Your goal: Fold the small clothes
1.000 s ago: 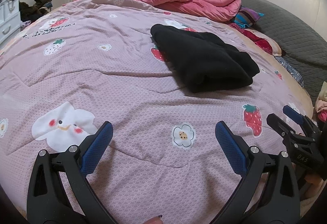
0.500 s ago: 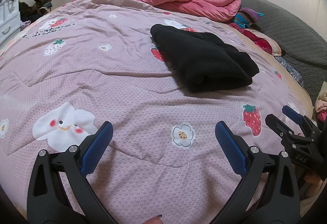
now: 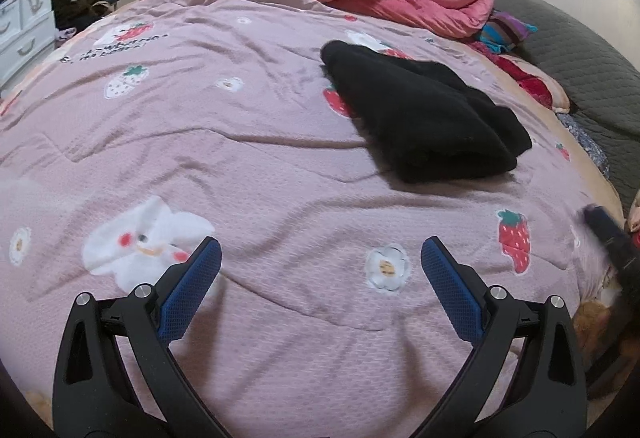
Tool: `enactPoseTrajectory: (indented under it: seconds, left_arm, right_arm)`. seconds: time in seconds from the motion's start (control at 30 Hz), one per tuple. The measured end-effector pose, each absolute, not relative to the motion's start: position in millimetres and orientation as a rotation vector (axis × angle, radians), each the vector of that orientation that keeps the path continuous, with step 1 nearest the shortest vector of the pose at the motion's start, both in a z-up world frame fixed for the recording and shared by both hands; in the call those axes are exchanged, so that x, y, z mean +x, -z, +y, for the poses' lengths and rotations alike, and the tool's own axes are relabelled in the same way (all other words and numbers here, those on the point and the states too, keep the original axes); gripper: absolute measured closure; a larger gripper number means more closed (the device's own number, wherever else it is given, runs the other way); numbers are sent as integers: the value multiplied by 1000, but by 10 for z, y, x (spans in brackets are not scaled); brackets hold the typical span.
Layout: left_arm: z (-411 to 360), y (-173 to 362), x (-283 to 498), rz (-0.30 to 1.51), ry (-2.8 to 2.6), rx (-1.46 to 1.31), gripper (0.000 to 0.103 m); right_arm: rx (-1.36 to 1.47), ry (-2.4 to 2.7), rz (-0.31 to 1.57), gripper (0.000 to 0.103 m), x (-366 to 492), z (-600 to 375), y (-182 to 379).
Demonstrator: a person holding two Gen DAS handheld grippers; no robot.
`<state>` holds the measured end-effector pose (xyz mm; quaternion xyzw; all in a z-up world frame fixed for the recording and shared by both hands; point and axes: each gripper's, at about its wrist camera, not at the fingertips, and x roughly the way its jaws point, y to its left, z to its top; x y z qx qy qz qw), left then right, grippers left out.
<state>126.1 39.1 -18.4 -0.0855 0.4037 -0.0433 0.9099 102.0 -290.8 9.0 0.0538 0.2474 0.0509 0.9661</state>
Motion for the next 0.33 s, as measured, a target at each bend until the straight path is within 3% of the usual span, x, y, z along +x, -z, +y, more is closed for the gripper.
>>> enactPoseTrajectory:
  seconds: [0.17, 0.33]
  left_arm:
    - [1335, -16, 1367, 811, -74, -317, 9]
    - [2724, -136, 1423, 795, -384, -305, 9]
  right_arm:
    - [210, 368, 368, 4, 533, -4287, -493]
    - [282, 861, 585, 4, 119, -5952, -18]
